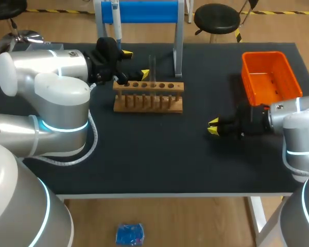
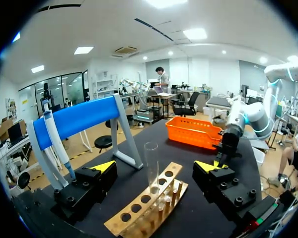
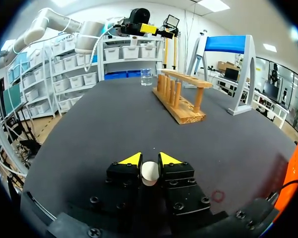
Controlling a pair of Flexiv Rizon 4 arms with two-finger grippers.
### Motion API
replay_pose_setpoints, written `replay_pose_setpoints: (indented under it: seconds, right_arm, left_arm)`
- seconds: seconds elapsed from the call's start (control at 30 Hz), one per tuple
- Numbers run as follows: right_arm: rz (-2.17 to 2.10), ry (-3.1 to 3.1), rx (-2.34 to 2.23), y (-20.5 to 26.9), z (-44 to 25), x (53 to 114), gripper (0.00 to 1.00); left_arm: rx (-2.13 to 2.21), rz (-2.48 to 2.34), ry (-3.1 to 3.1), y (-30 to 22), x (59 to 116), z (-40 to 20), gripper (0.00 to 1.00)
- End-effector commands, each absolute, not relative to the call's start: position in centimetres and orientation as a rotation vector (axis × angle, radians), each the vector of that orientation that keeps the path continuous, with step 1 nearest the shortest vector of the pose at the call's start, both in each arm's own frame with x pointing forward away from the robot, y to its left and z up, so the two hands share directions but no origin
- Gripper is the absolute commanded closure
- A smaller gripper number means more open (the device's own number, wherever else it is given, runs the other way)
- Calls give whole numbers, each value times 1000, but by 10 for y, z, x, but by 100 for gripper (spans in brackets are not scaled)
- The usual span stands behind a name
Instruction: Invert the test tube, pick up the pipette, mount the tip to pipette, aspirate from beaker and dispense into the tube, eject the tip, return the pipette, and cap with the stopper.
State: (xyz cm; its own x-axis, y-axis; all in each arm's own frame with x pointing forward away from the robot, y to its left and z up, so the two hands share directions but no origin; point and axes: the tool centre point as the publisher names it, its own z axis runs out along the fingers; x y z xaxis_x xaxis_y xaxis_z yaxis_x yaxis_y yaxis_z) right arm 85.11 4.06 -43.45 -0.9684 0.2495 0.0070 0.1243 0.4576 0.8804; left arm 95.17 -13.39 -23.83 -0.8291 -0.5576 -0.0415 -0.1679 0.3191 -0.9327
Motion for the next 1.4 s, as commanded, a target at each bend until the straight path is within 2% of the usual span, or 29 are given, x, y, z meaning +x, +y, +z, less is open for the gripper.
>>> replay_pose_setpoints:
  seconds: [0.03, 0.63, 0.87, 1.4]
  right_arm:
    - [1537, 2573, 334, 41, -437, 848, 100]
    - [1407, 2554, 263, 48, -350, 859, 100]
    - [1346, 2544, 258, 57, -304, 883, 100]
    - [1333, 2549, 177, 118, -224, 930, 100]
  left_arm:
    - [-645, -1516, 2240, -133, 953, -238, 0]
    - [-645, -1516, 2240, -133, 953, -238, 0]
    - [-645, -1516, 2240, -133, 953, -238, 0]
    - [-645, -1516, 2240, -133, 953, -238, 0]
